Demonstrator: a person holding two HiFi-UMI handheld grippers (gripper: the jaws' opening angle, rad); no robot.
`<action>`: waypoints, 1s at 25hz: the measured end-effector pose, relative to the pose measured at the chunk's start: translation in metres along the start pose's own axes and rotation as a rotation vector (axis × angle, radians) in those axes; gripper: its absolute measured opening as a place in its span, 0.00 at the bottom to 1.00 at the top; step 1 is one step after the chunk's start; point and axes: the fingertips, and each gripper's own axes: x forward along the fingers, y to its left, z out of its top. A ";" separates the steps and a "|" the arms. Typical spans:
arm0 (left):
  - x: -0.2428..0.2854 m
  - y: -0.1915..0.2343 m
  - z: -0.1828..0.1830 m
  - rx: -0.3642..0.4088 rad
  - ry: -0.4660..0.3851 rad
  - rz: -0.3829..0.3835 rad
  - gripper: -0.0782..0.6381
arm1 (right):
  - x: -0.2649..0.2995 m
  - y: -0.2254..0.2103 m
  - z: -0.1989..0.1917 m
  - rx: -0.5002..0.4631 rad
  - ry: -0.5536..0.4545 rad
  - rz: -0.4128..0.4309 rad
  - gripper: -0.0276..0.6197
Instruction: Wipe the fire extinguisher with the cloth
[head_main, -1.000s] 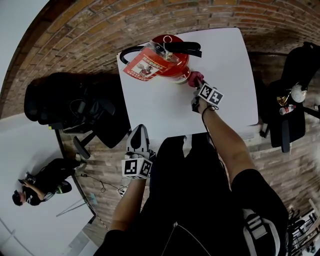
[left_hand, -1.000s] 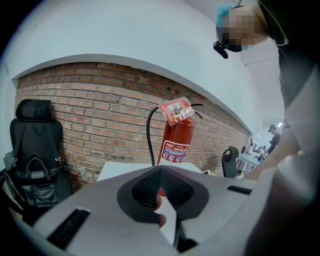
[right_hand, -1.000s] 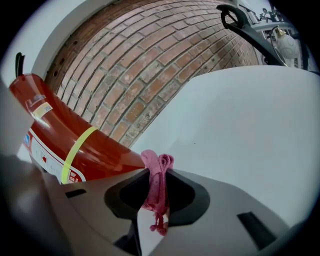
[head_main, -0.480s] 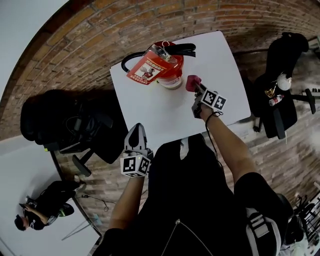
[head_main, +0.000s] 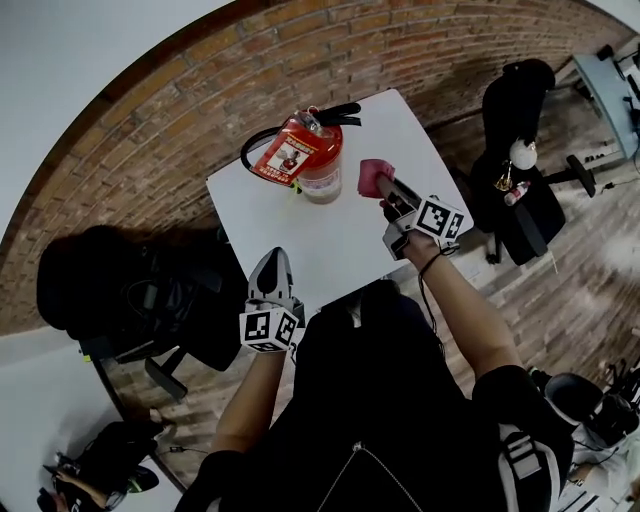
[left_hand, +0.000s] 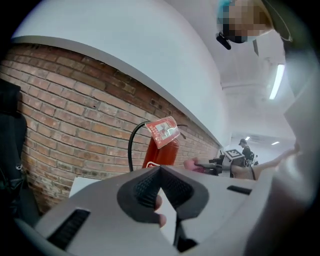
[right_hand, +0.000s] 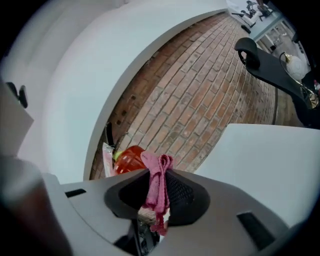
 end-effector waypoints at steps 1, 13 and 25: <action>0.003 -0.003 0.002 0.005 -0.002 -0.011 0.15 | -0.002 0.009 0.005 0.006 -0.003 0.022 0.20; 0.037 -0.031 0.025 0.056 -0.069 0.120 0.15 | 0.034 0.036 0.063 0.167 0.149 0.178 0.20; 0.067 -0.056 0.021 0.048 -0.117 0.311 0.15 | 0.084 0.041 0.087 0.280 0.341 0.311 0.20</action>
